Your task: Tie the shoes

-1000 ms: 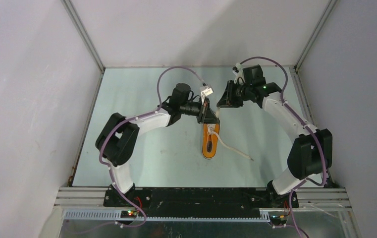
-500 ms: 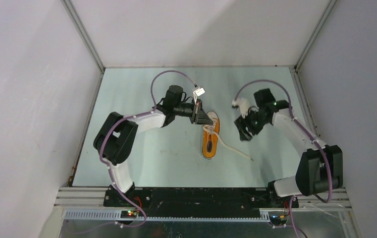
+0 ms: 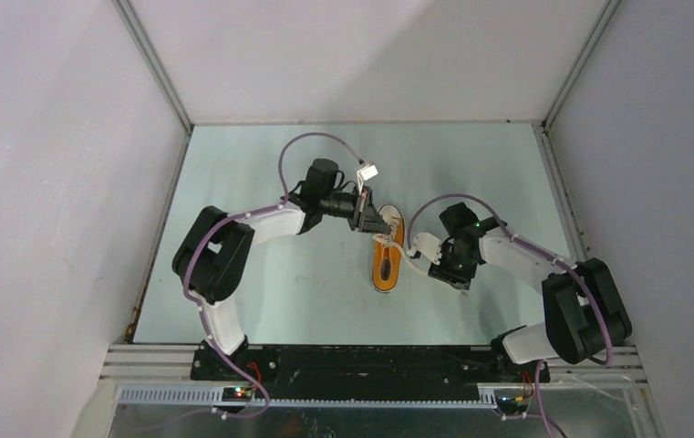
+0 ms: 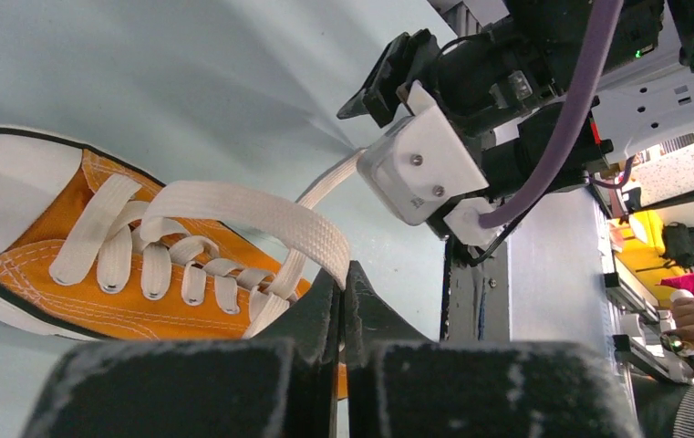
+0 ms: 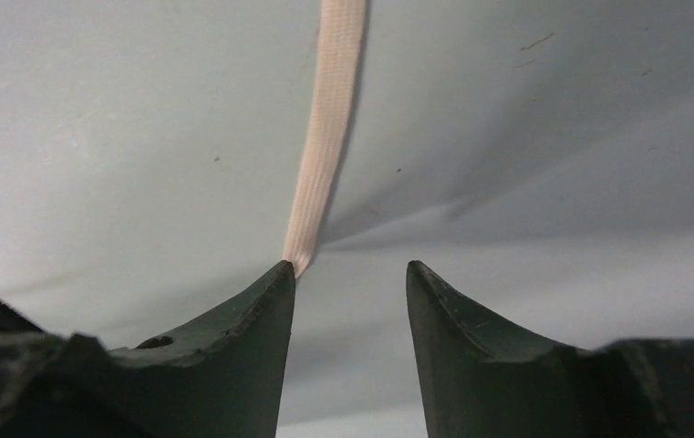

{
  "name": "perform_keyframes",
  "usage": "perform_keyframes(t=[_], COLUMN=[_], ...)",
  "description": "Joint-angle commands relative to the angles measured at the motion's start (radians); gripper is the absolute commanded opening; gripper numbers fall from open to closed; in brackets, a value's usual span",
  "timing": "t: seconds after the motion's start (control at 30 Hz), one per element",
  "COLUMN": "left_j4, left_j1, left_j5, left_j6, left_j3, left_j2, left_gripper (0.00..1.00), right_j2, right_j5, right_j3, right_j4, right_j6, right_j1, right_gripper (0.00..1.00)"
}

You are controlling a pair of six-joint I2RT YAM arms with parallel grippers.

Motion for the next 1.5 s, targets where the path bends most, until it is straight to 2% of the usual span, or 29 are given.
perform_keyframes(t=[0.0,0.13,0.27,0.47,0.57,0.73,0.8,0.87,1.0,1.07,1.1,1.17,1.27,1.37,1.47], left_j4=[-0.016,-0.040,-0.053,-0.085,-0.088,-0.086,-0.087,-0.096,-0.103,-0.106,-0.107,-0.113,-0.156,-0.222,-0.301], left_j1=[-0.007,-0.008,-0.009,-0.008,-0.008,-0.009,-0.009,-0.008,-0.009,-0.009,-0.009,-0.009,-0.010,-0.014,-0.017], left_j5=[-0.008,-0.006,-0.009,-0.009,-0.010,-0.010,-0.007,-0.007,-0.007,-0.006,-0.006,-0.005,0.004,0.009,0.003], left_j6=[0.033,0.038,0.041,0.057,0.058,0.056,0.054,0.057,0.064,0.066,0.069,0.079,0.115,0.210,0.293], left_j3=[0.018,0.034,0.046,0.065,0.064,0.054,0.053,0.060,0.063,0.063,0.063,0.065,0.081,0.103,0.133], left_j2=[-0.010,-0.005,-0.003,-0.001,-0.002,-0.009,-0.010,-0.011,-0.014,-0.017,-0.015,-0.013,-0.008,-0.002,0.011], left_gripper=[0.00,0.00,0.00,0.00,0.00,0.00,0.00,0.00,0.00,0.00,0.00,0.00,0.00,0.04,0.06], right_j2=[0.051,0.116,0.136,0.073,0.028,0.026,0.050,0.073,0.118,0.144,0.148,0.143,0.091,0.032,-0.038], right_j5=[0.068,0.089,0.090,-0.009,-0.045,-0.026,-0.002,0.027,0.117,0.134,0.136,0.153,0.156,0.032,-0.085], right_j3=[-0.010,-0.030,-0.018,0.058,0.046,-0.020,-0.028,-0.029,-0.029,-0.031,-0.033,-0.030,0.035,0.200,0.305], right_j4=[0.121,0.167,0.179,0.053,0.008,0.062,0.083,0.111,0.183,0.198,0.198,0.195,0.138,0.009,-0.047], right_j6=[0.005,-0.008,0.013,0.091,0.101,0.089,0.073,0.057,0.052,0.045,0.027,0.003,0.020,0.098,0.146], right_j1=[0.019,0.020,0.020,0.013,0.053,0.110,0.111,0.109,0.108,0.108,0.108,0.109,0.099,0.083,0.090], right_gripper=[0.50,0.44,0.44,0.44,0.44,0.62,0.66,0.67,0.58,0.47,0.26,0.02,0.00,0.00,0.00])
